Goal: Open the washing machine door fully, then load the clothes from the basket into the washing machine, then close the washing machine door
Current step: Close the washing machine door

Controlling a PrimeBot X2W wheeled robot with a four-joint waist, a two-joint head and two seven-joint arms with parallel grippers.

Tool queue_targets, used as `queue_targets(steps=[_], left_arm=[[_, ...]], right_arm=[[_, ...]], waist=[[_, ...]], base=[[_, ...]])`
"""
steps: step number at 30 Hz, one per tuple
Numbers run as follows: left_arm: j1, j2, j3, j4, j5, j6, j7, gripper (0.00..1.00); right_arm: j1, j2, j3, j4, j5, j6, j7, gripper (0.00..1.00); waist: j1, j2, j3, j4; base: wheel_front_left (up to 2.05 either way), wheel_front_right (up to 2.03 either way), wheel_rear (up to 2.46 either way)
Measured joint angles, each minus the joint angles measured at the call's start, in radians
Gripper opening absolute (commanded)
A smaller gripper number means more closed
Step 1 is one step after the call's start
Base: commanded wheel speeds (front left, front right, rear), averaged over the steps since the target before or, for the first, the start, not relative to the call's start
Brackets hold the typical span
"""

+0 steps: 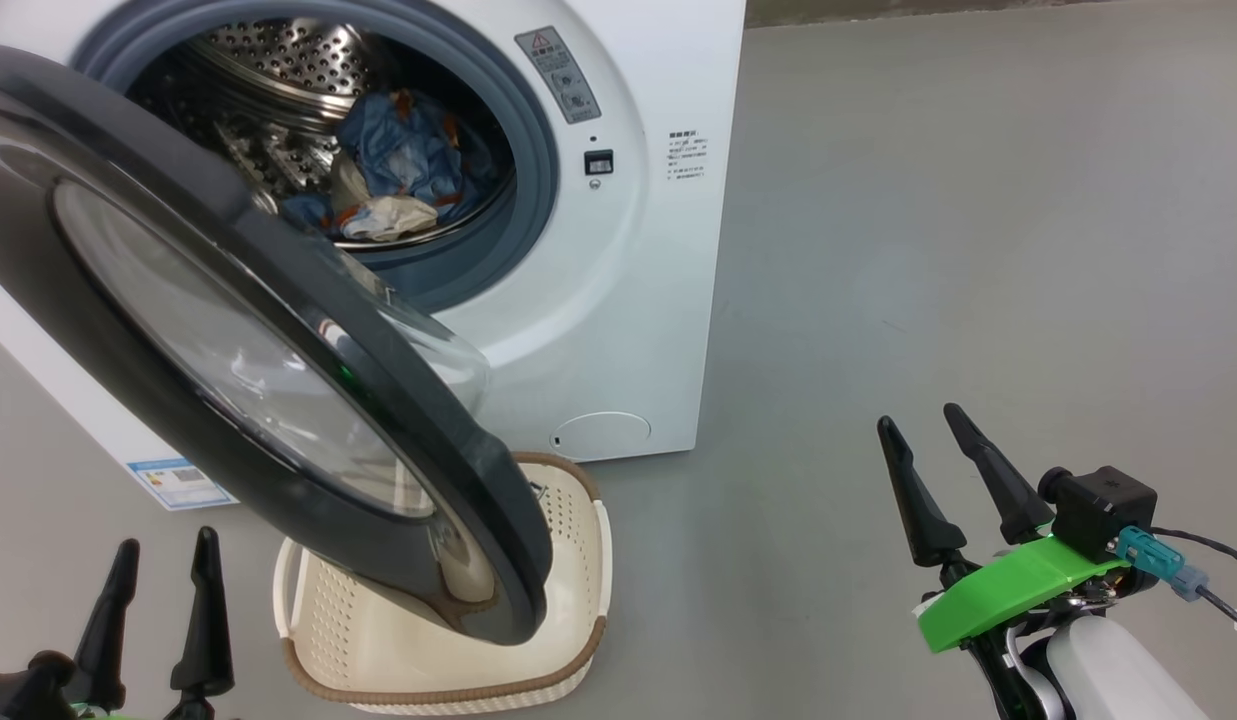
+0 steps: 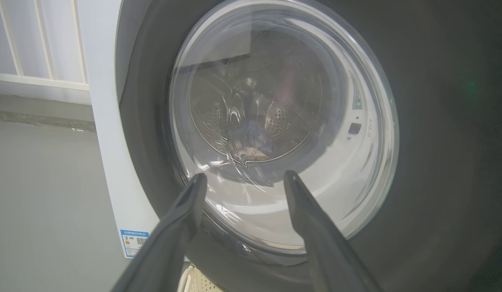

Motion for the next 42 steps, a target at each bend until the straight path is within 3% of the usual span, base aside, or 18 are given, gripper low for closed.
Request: queue_targets(steps=[15,16,17,19,29,42], left_arm=[[0.0,-0.001,-0.001,-0.012,0.001,0.0,-0.004,1.0],[0.0,-0.002,-0.001,-0.012,0.001,0.0,-0.004,1.0],[0.0,-0.002,-0.001,-0.012,0.001,0.0,-0.004,1.0],[0.0,-0.003,-0.003,-0.012,0.001,0.0,-0.004,1.0],[-0.004,-0.012,-0.014,0.002,-0.001,0.0,-0.004,1.0],[-0.004,-0.016,-0.018,0.02,-0.009,0.0,-0.004,1.0]], right_arm=[[0.0,0.0,0.002,-0.016,0.0,0.0,0.0,1.0],[0.0,0.0,0.003,-0.021,0.0,0.0,0.0,0.78],[0.0,0.0,0.004,-0.027,0.0,0.0,0.0,0.47],[0.0,0.0,0.005,-0.047,0.0,0.0,0.0,0.0],[-0.001,-0.006,0.02,-0.171,0.012,0.0,0.0,0.0],[-0.005,-0.021,0.086,-0.429,0.046,0.0,-0.002,0.0]], waist=[[0.0,0.0,0.0,0.004],[0.0,0.0,0.001,0.005],[0.0,0.0,0.001,0.006],[0.0001,0.0,0.002,0.009],[0.0,0.0,-0.01,0.061],[0.0,0.0,-0.033,0.193]], base=[[0.0,0.0,0.0],[0.0,0.0,0.0],[0.0,0.0,0.0],[0.0,0.0,0.0],[0.0,0.0,0.0],[0.0,0.0,0.0]])
